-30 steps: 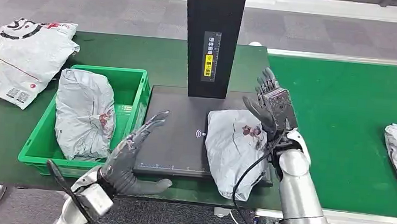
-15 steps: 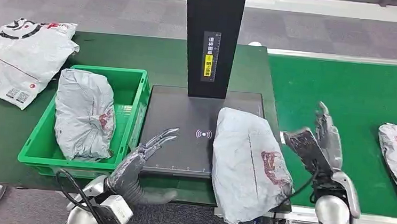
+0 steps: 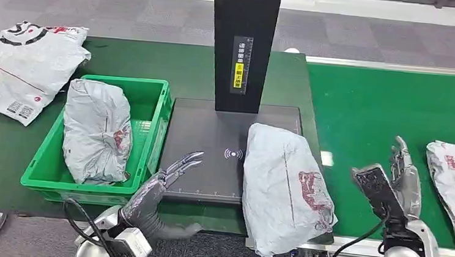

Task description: Moved the parcel from conveyor to table for the left to box.

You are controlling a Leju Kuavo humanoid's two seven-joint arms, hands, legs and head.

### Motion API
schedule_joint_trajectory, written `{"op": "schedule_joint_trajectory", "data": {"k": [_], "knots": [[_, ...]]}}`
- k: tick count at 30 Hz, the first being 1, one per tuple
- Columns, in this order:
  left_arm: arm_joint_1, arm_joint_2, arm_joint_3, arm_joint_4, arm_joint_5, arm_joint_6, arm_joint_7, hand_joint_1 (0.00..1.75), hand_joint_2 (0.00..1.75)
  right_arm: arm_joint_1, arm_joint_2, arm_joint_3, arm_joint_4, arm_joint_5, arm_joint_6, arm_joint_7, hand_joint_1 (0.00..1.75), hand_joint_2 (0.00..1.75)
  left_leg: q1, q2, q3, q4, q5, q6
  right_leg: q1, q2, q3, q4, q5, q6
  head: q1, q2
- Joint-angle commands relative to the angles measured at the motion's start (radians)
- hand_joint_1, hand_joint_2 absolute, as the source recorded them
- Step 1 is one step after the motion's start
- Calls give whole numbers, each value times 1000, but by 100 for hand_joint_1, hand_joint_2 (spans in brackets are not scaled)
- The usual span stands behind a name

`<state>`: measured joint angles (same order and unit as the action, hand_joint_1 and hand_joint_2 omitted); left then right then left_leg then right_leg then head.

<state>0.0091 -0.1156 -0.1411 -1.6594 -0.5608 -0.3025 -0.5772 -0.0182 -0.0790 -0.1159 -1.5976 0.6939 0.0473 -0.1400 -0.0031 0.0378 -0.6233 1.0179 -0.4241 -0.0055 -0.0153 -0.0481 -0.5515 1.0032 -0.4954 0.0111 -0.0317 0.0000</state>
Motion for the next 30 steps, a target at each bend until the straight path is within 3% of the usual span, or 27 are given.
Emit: {"op": "schedule_joint_trajectory", "data": {"k": [1,9,13,18,23,26,30], "knots": [[-11,23,-35,41,-2,1,2,0,175,-10,-6,-36,11,-2,10,0,0,175,1,-3,1,-1,0,0,0,2,2,-1,0,-1,0,0],[-5,23,-32,47,-49,22,41,0,175,-27,-7,-51,75,-4,13,2,0,175,0,-2,2,-1,0,0,0,2,2,-2,0,-1,0,0],[-72,19,-79,168,-223,120,136,0,175,-57,10,-46,92,18,18,10,0,175,1,-3,2,-2,0,0,0,2,2,-2,1,-1,0,0],[-408,-33,-330,558,-568,285,316,0,175,-147,39,10,237,32,14,-13,0,175,2,-10,1,-3,4,0,1,-3,3,-4,2,-1,0,0],[-698,-168,-495,932,-742,302,401,0,175,-189,76,38,307,39,0,-11,0,175,1,-12,-1,-1,8,1,1,-5,2,-3,6,1,0,0],[-791,-206,-587,1084,-821,253,422,0,175,-228,81,47,383,8,11,-38,0,175,1,-9,-2,0,8,2,1,-3,2,-2,7,2,0,0],[-819,-233,-613,1176,-840,281,431,0,175,-238,87,49,427,4,-17,-58,0,175,0,-3,0,-1,7,3,0,1,2,-2,9,3,0,0]]}}
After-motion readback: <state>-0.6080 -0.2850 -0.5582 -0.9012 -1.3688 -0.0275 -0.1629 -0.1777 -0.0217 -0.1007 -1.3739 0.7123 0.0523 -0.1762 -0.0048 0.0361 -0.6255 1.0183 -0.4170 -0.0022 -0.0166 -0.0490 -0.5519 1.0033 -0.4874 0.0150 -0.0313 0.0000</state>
